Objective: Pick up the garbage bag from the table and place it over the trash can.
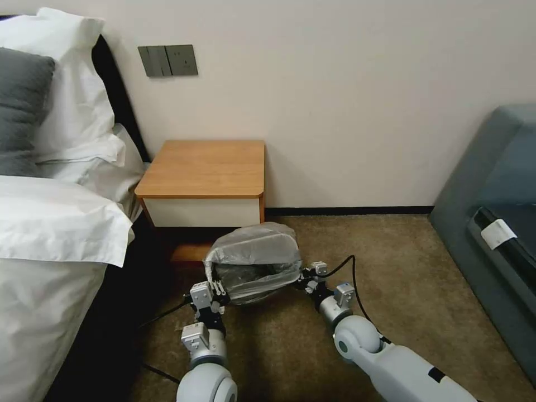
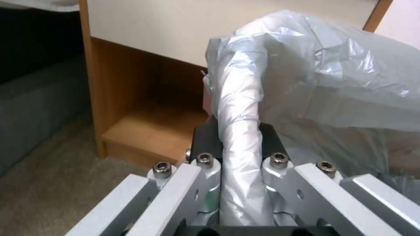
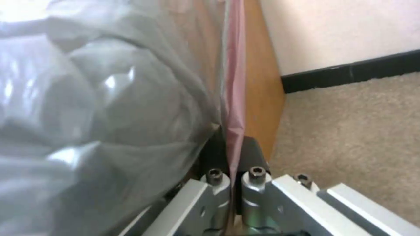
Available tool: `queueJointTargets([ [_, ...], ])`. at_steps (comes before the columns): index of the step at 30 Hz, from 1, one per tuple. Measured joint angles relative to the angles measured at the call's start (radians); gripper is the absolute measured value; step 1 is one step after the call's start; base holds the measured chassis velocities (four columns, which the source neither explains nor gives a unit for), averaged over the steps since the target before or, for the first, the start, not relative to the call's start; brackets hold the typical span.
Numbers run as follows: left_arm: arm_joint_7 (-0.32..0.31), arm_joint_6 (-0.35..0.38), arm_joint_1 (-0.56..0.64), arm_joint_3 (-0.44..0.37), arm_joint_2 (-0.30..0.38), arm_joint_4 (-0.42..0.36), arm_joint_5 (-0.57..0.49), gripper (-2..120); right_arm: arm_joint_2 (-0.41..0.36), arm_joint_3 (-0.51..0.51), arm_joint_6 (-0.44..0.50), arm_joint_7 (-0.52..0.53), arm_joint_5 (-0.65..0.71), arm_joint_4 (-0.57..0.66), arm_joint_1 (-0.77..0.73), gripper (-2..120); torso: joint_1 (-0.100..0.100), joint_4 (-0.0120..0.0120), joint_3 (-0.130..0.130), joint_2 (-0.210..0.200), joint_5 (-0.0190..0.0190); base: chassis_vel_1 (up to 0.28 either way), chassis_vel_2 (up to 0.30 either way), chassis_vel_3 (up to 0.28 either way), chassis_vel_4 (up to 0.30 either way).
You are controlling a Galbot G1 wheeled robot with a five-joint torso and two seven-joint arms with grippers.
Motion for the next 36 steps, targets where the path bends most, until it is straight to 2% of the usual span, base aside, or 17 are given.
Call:
queueJointTargets([
  [11,0.003,0.002,0.005,0.005,0.0,-0.004,-0.004,7,0.057,-0.006,0.021,-0.05,-0.004,-0.136,0.048,0,0.0,-0.0003,0.0,0.0,0.0011,0.0,0.0,0.0,0.0],
  [20,0.003,0.002,0.006,0.005,0.001,-0.005,-0.003,7,0.088,-0.015,0.025,-0.069,-0.006,-0.193,0.076,0,0.0,-0.0002,0.0,0.0,0.0009,0.0,0.0,0.0,0.0],
  [29,0.004,0.001,0.007,0.004,-0.002,-0.005,0.001,7,0.109,-0.024,0.026,-0.08,-0.009,-0.232,0.103,0,0.0,-0.0002,0.0,0.0,0.0013,0.0,0.0,0.0,0.0],
  [36,0.005,-0.001,0.011,0.005,-0.001,-0.005,0.004,7,0.092,-0.024,0.027,-0.079,-0.012,-0.213,0.087,0,0.0,-0.0005,0.0,0.0,0.0014,0.0,0.0,0.0,0.0],
])
